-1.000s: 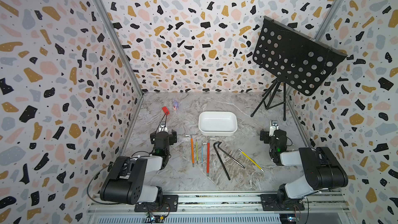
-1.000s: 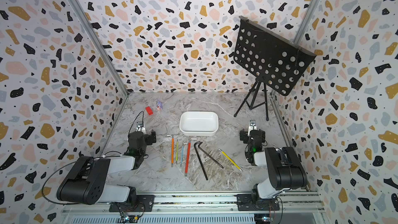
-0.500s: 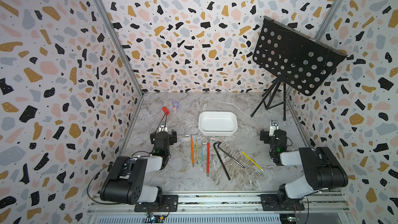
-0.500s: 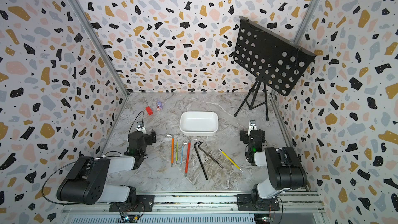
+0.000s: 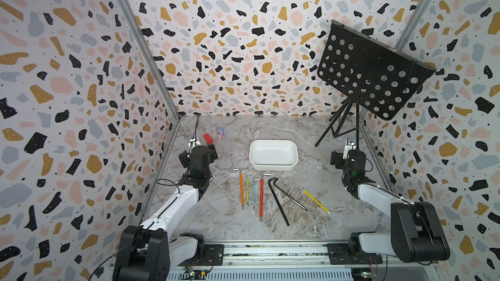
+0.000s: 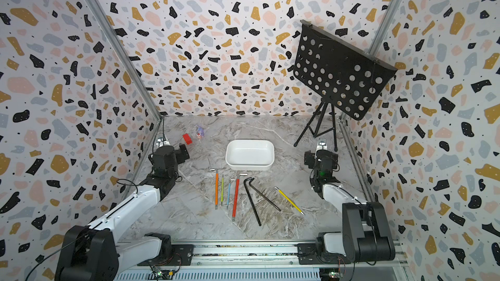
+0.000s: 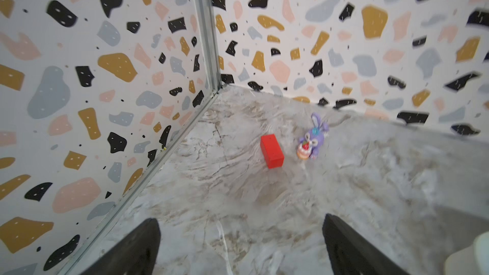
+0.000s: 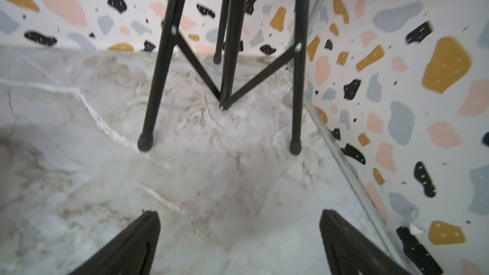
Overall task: Put the hex key on the desktop into the storage box
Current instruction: Pick up the Allen key from the center of the board.
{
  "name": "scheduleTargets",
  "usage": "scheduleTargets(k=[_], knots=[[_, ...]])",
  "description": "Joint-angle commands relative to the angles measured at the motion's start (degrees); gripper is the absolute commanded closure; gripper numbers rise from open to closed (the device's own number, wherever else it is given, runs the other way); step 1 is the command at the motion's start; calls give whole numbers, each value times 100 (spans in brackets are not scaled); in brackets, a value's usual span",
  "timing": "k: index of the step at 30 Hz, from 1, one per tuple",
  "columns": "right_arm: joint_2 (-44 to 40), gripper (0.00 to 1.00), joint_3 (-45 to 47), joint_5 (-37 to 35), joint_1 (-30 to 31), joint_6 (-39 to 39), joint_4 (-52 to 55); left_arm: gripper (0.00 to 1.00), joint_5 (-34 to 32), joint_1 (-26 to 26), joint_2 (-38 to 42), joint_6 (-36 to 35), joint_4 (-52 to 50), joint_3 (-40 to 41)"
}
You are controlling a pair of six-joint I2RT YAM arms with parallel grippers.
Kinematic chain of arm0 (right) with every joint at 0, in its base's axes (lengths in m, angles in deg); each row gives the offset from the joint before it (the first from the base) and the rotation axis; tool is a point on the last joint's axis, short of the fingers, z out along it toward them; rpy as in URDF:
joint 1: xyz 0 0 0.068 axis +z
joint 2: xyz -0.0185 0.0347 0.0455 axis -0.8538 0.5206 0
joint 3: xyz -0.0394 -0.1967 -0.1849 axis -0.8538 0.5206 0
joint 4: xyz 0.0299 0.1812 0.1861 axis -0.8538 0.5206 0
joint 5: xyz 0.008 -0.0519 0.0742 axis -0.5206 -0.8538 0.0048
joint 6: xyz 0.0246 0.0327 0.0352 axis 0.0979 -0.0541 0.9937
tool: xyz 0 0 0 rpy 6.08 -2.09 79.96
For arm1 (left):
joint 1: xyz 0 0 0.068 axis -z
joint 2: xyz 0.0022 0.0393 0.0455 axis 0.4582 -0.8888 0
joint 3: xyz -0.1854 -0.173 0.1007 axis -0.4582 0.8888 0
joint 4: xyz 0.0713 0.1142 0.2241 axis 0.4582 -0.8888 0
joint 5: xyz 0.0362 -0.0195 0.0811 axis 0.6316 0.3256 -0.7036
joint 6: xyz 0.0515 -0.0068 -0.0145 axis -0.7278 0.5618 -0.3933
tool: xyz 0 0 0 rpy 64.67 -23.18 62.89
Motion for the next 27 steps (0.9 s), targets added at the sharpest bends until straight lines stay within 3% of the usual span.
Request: scheduleTargets(k=[1,3,7,12,17,23,27], knots=[[-392,0,-274,-690,26,578,1464,0,-272,52,-5,1210,-1758,-297],[-762,0,-289,-686,-14,966,1915,0,-203,32,14,1520,-2682,-662],[-1337,0,-553,353,-21,1321,3012,0,559,-143,128,1920,-3547,-991],[-1454,0,-1330,1764,-21,1383,4668,0,2163,-185,261,1433,-3844,-1150],[-1383,4,-1542,3104,78,1478,5327,0,3336,-185,294,1337,-4439,-1457],[-1135,7,-1662,3459,840,1530,5777,0,4864,-176,406,1239,-4514,-1422],[-861,11,-1658,3505,1328,1475,5954,0,5410,-168,404,1127,-4685,-1392]])
